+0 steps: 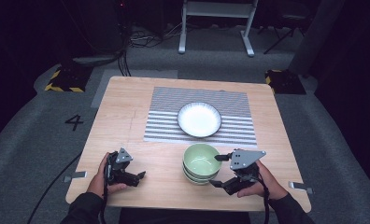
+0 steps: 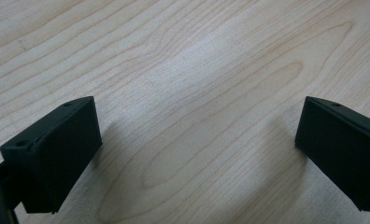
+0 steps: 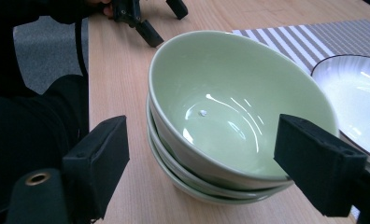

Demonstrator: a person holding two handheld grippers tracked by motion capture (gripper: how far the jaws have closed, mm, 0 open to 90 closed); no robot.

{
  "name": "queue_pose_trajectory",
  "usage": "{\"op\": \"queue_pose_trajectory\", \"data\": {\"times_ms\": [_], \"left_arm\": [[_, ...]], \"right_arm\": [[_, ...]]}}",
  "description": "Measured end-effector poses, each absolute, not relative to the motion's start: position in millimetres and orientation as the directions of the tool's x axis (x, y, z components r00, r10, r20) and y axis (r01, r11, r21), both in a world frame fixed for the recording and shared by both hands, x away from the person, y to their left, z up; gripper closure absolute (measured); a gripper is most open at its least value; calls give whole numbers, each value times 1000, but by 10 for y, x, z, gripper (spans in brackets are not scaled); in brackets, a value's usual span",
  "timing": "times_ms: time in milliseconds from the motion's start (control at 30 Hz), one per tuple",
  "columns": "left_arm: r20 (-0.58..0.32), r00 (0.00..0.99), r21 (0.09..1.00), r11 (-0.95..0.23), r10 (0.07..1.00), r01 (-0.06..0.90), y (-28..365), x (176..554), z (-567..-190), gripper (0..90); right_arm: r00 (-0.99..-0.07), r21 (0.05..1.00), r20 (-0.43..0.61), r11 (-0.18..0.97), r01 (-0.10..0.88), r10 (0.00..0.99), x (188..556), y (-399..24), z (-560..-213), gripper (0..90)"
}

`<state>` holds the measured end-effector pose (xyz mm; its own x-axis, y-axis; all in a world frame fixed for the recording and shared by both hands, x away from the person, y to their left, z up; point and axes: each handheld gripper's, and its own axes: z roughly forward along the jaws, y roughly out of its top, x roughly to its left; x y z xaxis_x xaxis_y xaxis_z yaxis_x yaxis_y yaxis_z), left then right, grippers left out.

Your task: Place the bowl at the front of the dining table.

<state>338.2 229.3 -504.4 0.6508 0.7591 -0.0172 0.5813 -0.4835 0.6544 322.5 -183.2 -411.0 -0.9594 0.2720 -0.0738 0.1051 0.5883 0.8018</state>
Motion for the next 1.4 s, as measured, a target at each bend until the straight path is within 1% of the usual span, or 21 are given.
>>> {"op": "queue_pose_trajectory", "data": {"times_ms": [333,633,700,767,800,900,1000,1067,1167,1233,1267,1400], "left_arm": [[-18,651,654,-483,759,582,2293,3382,-5044,4],[-17,651,654,-483,759,582,2293,3382,-5044,4],[-18,651,654,-483,759,582,2293,3382,-5044,4],[-18,651,654,-483,759,582,2293,3382,-5044,4],[-17,651,655,-484,759,581,2293,3382,-5044,4],[-17,651,654,-483,759,582,2293,3382,-5044,4],[-17,651,654,-483,759,582,2293,3382,-5044,4],[-17,651,654,-483,759,582,2293,3382,-5044,4],[-18,651,654,-483,759,582,2293,3382,-5044,4],[-17,651,654,-484,759,582,2293,3382,-5044,4],[-17,651,655,-484,759,581,2293,3382,-5044,4],[-17,651,654,-483,759,582,2293,3382,-5044,4]], "right_arm": [[-977,760,-51,643,98,208,3266,-1666,-4149,197],[-983,734,-32,671,101,183,3306,-1584,-4177,246],[-985,725,-20,681,103,171,3313,-1565,-4187,293],[-987,720,-15,687,99,158,3321,-1547,-4194,316],[-988,717,-6,689,102,153,3325,-1536,-4196,348],[-989,699,14,706,117,150,3345,-1499,-4207,405],[-989,689,31,714,125,144,3377,-1469,-4205,492],[-990,685,39,718,124,133,3383,-1456,-4204,522],[-991,684,62,718,131,121,3408,-1435,-4206,612],[-987,696,106,700,158,117,3438,-1437,-4209,686],[-985,702,125,691,173,119,3450,-1438,-4213,709],[-980,700,175,688,191,93,3490,-1441,-4223,748]]}}
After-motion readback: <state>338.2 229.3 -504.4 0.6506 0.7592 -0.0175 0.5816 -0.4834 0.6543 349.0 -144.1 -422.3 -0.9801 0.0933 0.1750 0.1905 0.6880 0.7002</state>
